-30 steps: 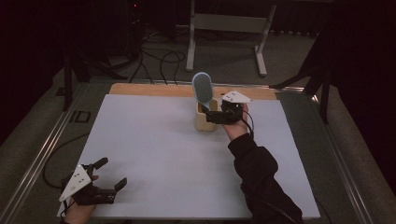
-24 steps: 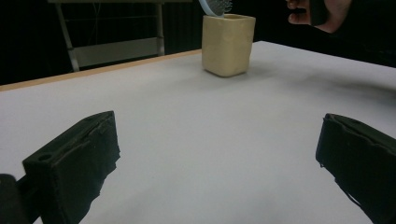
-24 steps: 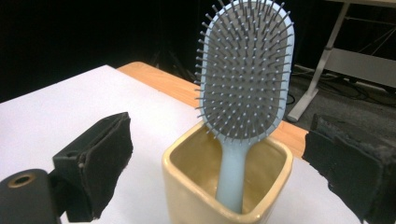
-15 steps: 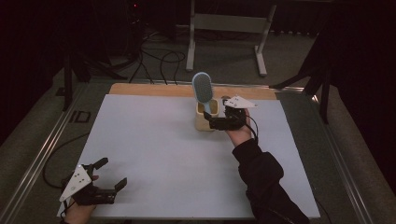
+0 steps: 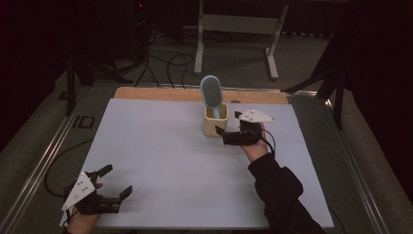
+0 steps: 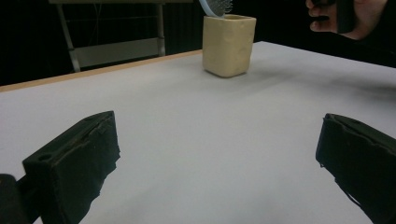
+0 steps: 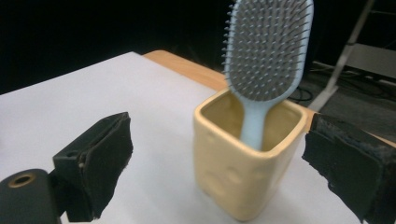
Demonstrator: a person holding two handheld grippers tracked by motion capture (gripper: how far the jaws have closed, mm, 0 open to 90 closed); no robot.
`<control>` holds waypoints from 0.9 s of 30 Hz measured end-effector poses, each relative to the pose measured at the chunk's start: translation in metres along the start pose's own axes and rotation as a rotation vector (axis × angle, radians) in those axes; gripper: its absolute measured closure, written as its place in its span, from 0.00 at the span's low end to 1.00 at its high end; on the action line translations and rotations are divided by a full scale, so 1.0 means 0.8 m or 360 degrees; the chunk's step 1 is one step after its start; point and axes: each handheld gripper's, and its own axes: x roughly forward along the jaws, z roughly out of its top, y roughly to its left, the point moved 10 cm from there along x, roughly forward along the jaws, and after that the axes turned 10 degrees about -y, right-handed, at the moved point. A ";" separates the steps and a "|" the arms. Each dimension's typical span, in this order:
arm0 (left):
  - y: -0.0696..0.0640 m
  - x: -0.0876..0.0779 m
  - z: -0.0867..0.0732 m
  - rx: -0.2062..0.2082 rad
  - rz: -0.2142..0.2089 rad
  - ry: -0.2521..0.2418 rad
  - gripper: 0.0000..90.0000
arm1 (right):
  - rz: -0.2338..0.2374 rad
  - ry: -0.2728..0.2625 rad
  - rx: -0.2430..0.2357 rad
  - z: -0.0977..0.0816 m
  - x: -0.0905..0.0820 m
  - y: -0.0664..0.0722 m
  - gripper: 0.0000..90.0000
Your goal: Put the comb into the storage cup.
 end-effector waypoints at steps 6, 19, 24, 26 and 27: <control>0.000 0.000 0.000 0.0002 -0.0001 0.0001 0.00 | 0.0019 0.0018 0.0003 -0.010 -0.015 0.004 0.08; -0.001 0.000 0.000 0.0000 -0.0003 0.0004 0.00 | 0.0021 0.0049 0.0026 -0.047 -0.052 -0.005 0.09; -0.001 0.000 0.001 -0.0006 -0.0003 -0.0003 0.00 | 0.0018 0.0071 0.0015 -0.061 -0.063 -0.004 0.09; -0.001 0.000 0.001 -0.0005 -0.0003 -0.0004 0.00 | 0.0019 0.0084 0.0023 -0.067 -0.068 -0.002 0.09; -0.001 0.000 0.001 -0.0006 -0.0004 -0.0004 0.00 | 0.0029 0.0083 0.0031 -0.069 -0.070 0.000 0.09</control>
